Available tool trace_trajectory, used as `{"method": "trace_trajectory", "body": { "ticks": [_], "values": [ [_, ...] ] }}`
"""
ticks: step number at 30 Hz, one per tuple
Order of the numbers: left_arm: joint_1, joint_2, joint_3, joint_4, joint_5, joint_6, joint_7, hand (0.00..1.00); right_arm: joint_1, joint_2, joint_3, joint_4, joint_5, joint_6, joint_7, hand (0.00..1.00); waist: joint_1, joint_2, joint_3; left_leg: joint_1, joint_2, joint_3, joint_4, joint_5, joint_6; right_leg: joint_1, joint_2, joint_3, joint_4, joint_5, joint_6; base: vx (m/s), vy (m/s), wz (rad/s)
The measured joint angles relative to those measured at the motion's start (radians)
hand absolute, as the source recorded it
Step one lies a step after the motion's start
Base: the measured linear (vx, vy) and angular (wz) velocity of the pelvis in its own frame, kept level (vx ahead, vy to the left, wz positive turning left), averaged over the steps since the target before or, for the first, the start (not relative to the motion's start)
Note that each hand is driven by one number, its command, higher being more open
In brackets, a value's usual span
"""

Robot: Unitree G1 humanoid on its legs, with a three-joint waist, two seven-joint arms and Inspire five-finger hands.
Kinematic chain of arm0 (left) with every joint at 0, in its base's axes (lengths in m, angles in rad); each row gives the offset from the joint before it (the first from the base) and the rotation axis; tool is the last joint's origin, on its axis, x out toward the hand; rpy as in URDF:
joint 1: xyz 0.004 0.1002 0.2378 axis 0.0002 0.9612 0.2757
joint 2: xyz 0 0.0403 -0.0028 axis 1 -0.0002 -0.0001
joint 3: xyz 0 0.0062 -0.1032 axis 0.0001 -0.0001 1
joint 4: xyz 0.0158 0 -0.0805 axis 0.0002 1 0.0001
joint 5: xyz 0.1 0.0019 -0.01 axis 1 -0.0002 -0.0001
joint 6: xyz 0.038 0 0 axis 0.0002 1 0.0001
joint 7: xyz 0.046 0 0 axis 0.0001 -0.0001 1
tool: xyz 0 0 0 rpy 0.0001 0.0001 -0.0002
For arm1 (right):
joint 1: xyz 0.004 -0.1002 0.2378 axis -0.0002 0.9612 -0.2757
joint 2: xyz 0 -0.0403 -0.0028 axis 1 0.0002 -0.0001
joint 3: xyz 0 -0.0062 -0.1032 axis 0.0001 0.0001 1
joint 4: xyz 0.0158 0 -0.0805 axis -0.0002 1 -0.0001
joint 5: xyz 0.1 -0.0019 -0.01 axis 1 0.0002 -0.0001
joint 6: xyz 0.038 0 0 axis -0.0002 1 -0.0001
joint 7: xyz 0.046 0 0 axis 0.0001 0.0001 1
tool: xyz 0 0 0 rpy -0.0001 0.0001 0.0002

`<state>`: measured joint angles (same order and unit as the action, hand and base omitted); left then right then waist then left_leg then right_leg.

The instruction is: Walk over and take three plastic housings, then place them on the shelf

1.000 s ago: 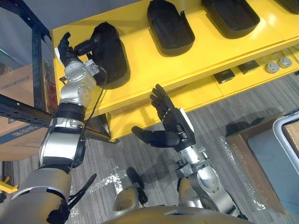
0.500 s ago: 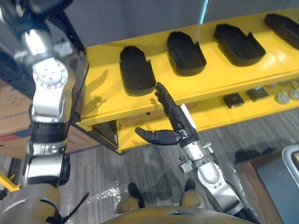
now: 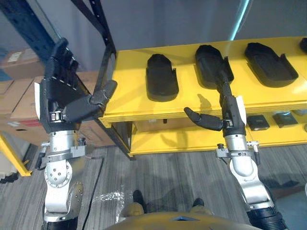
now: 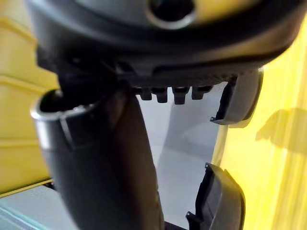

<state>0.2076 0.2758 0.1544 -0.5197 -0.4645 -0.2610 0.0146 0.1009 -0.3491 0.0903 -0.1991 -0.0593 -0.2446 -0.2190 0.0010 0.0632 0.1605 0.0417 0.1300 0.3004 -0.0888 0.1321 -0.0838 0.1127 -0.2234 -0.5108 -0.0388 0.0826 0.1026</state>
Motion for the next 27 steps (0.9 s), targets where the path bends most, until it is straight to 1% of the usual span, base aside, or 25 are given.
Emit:
{"method": "trace_trajectory", "body": {
  "ticks": [1,2,3,4,6,8,10,14,15,17,19,22,24,27],
  "values": [
    [0.009,0.000,-0.001,0.000,-0.031,0.000,-0.064,1.00,0.000,0.000,-0.001,0.000,0.000,0.000,0.008,1.00,-0.001,-0.002,-0.002,-0.001,0.000,-0.002,0.000,-0.001,0.001,0.003,0.000,-0.005,-0.001,-0.003,0.004,-0.06,0.009,0.14],
    [0.015,0.001,-0.002,-0.001,-0.050,0.000,-0.100,1.00,0.000,0.000,-0.001,0.000,0.001,0.000,0.015,1.00,-0.001,-0.003,-0.003,-0.002,0.000,-0.002,0.000,-0.001,0.002,0.003,0.000,-0.005,-0.002,-0.003,0.005,-0.05,0.014,0.06],
    [0.034,0.007,-0.008,-0.004,-0.080,0.000,-0.160,1.00,0.000,0.000,-0.001,0.000,0.001,0.000,0.029,1.00,-0.001,-0.006,-0.009,-0.005,0.001,-0.002,0.000,-0.001,0.003,0.003,0.001,-0.006,-0.005,-0.002,0.006,-0.03,0.010,0.02],
    [0.041,0.011,-0.014,-0.004,-0.085,0.001,-0.175,1.00,0.000,-0.001,-0.002,0.000,0.002,0.000,0.035,1.00,-0.001,-0.007,-0.013,-0.007,0.001,-0.002,0.000,-0.001,0.003,0.003,0.001,-0.007,-0.008,-0.001,0.007,-0.03,0.012,0.04],
    [0.065,0.017,-0.023,-0.004,-0.148,0.010,-0.258,1.00,-0.001,-0.014,-0.004,0.001,0.007,0.000,0.064,1.00,-0.003,-0.009,-0.023,-0.017,0.000,-0.002,0.000,0.001,0.005,-0.002,0.002,-0.010,-0.017,0.004,0.014,-0.01,0.004,0.02],
    [0.086,0.018,-0.023,-0.004,-0.186,0.017,-0.301,1.00,-0.001,-0.025,-0.004,0.014,0.007,-0.002,0.083,1.00,0.000,-0.009,-0.026,-0.018,0.000,-0.002,0.000,0.003,0.005,-0.002,0.002,-0.011,-0.016,0.004,0.015,0.00,0.000,0.00],
    [0.128,0.017,-0.027,-0.002,-0.246,0.023,-0.346,1.00,-0.016,-0.050,-0.004,0.072,0.006,-0.007,0.103,1.00,0.007,-0.009,-0.033,-0.018,0.000,-0.006,0.000,0.007,0.002,0.001,0.002,-0.017,-0.016,0.005,0.015,0.03,0.007,0.06],
    [0.160,0.013,-0.070,0.018,-0.292,0.023,-0.373,1.00,-0.083,-0.053,-0.004,0.188,0.005,-0.006,0.101,1.00,0.024,-0.009,-0.033,-0.036,-0.001,-0.028,0.000,0.018,0.003,-0.002,0.003,-0.037,-0.015,0.006,0.013,0.01,0.005,0.16],
    [0.161,0.012,-0.083,0.033,-0.321,0.022,-0.387,1.00,-0.122,-0.052,-0.002,0.234,-0.004,-0.006,0.100,1.00,0.031,-0.008,-0.032,-0.044,-0.002,-0.034,0.000,0.024,0.009,-0.006,0.003,-0.042,-0.014,0.008,0.010,0.00,0.011,0.18],
    [0.162,0.004,-0.093,0.054,-0.324,0.019,-0.399,1.00,-0.185,-0.052,0.000,0.295,-0.015,-0.006,0.090,1.00,0.037,-0.007,-0.029,-0.056,-0.006,-0.050,0.000,0.029,0.010,-0.008,0.001,-0.057,-0.013,0.008,0.011,0.00,0.016,0.21],
    [0.162,-0.006,-0.107,0.066,-0.324,0.002,-0.403,1.00,-0.269,-0.052,0.001,0.361,-0.017,-0.006,0.059,1.00,0.053,-0.002,-0.009,-0.062,-0.007,-0.058,0.000,0.030,0.008,-0.014,-0.002,-0.061,-0.002,0.008,0.010,-0.01,0.029,0.16],
    [0.151,-0.009,-0.109,0.067,-0.324,-0.027,-0.401,1.00,-0.413,-0.052,0.001,0.439,-0.055,-0.006,0.018,1.00,0.065,0.011,0.035,-0.087,-0.007,-0.069,0.001,0.041,0.010,-0.040,-0.006,-0.069,0.017,0.005,0.005,-0.04,0.027,0.09],
    [0.141,-0.023,-0.109,0.067,-0.324,-0.032,-0.401,1.00,-0.488,-0.052,0.001,0.474,-0.055,-0.006,-0.002,1.00,0.078,0.020,0.061,-0.107,-0.008,-0.074,0.001,0.048,0.012,-0.061,-0.009,-0.072,0.027,0.004,0.004,-0.05,0.035,0.08],
    [0.138,-0.036,-0.110,0.068,-0.324,-0.043,-0.400,1.00,-0.558,-0.052,0.001,0.515,-0.055,-0.007,-0.014,1.00,0.081,0.025,0.100,-0.112,-0.016,-0.084,0.003,0.055,0.020,-0.065,-0.020,-0.079,0.044,0.002,0.001,-0.02,0.038,0.11]
  ]
}}
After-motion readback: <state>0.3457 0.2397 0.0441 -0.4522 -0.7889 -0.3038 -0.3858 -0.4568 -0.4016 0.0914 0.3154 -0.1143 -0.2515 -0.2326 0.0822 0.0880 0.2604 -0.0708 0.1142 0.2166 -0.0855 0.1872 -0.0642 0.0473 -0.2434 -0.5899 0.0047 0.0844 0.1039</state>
